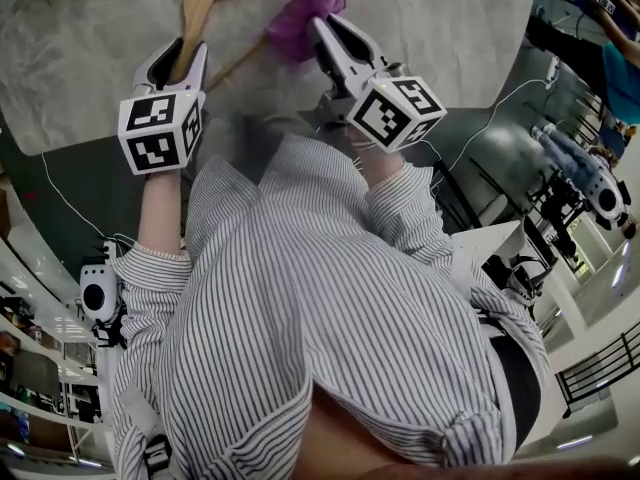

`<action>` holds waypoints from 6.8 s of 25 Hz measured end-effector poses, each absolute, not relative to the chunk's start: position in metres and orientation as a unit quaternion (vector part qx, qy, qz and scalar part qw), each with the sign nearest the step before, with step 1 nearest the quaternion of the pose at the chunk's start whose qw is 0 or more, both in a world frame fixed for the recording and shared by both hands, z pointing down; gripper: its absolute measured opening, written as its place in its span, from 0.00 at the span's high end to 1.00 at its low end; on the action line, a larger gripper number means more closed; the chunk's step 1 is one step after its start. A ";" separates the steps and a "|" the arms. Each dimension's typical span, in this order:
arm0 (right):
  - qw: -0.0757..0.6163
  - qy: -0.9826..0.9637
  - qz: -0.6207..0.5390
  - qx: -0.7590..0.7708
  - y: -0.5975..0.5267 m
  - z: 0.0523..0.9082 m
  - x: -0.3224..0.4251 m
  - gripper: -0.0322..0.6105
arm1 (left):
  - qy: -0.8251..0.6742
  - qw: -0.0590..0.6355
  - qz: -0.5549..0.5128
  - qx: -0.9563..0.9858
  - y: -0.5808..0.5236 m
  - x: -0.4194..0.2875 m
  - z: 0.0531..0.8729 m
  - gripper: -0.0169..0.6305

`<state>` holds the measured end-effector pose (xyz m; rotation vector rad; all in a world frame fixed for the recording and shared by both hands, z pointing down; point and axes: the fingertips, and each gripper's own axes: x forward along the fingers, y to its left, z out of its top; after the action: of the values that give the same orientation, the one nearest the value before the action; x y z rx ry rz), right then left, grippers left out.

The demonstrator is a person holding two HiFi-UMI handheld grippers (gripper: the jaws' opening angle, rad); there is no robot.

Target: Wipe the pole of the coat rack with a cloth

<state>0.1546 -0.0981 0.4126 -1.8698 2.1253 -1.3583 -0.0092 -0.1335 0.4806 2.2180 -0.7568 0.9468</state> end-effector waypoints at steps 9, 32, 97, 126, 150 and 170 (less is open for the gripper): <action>-0.011 0.660 -0.410 -0.629 -0.106 0.412 0.194 0.86 | -0.281 0.287 0.378 0.834 -0.137 -0.002 0.487 0.83; -0.108 0.620 -0.385 -0.675 -0.139 0.440 0.269 0.86 | -0.280 0.293 0.378 0.832 -0.139 -0.005 0.489 0.83; -0.125 0.723 -0.432 -0.524 -0.187 0.475 0.118 0.86 | -0.290 0.303 0.346 0.839 -0.138 -0.002 0.496 0.84; -0.153 0.759 -0.466 -0.429 -0.188 0.482 0.033 0.86 | -0.295 0.322 0.330 0.837 -0.137 -0.013 0.497 0.82; -0.171 0.773 -0.427 -0.437 -0.190 0.483 0.032 0.86 | -0.368 0.360 0.325 0.793 -0.044 -0.100 0.498 0.78; -0.185 0.782 -0.413 -0.428 -0.184 0.485 0.017 0.86 | -0.369 0.340 0.344 0.794 -0.034 -0.112 0.507 0.77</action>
<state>0.0173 -0.1844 0.4853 -1.5300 2.7976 -1.4775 -0.1120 -0.0340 0.5067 2.0661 -0.9603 0.8946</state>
